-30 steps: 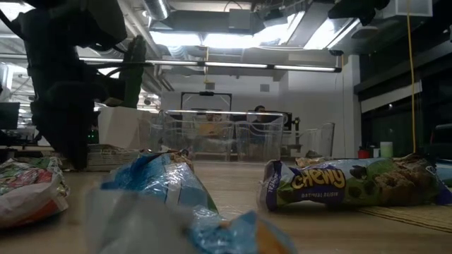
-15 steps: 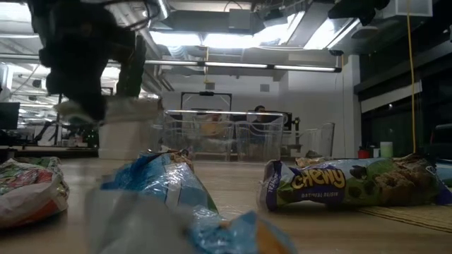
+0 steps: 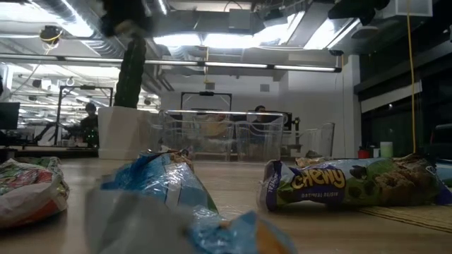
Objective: Pick and place Granola Bars by type
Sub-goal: Put the red granola bar into the top left transparent bin
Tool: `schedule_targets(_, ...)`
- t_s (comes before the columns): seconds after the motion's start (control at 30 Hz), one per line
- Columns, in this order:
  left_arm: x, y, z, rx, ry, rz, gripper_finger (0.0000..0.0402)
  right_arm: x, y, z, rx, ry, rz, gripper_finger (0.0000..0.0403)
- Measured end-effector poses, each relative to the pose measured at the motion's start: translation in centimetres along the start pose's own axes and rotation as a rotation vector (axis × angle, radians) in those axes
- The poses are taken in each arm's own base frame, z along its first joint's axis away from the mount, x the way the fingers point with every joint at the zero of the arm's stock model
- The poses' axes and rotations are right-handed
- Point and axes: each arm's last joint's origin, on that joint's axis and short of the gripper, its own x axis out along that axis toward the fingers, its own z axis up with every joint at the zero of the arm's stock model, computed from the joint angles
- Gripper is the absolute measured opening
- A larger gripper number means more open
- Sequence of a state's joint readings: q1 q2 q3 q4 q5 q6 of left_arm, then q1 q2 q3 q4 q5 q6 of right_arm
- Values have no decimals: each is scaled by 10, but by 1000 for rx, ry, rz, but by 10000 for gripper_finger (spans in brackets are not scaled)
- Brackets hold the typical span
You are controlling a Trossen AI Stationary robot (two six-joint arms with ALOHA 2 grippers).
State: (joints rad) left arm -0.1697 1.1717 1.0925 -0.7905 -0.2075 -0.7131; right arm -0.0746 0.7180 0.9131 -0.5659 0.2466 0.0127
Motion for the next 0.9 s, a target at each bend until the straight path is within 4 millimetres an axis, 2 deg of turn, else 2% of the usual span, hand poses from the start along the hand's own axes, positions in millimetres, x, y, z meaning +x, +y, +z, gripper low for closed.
schedule_targets(0.13, -36, 7, 40, 21, -95, 34, 9, 0, 0, 0, -27, 0, 1, 32)
schedule_targets(0.3, -60, 13, 59, 40, -161, 88, 7, 0, 0, 0, -20, 0, 1, 32)
schedule_targets(0.5, -61, 25, 67, -5, -181, 129, 7, 0, 0, 0, -19, 0, 1, 32)
schedule_targets(0.67, -60, 43, 82, -64, -224, 152, 7, 0, 0, 0, -22, 0, 2, 32)
schedule_targets(0.9, -47, 65, 110, -110, -233, -43, 7, 0, 0, 0, -50, 0, 5, 32)
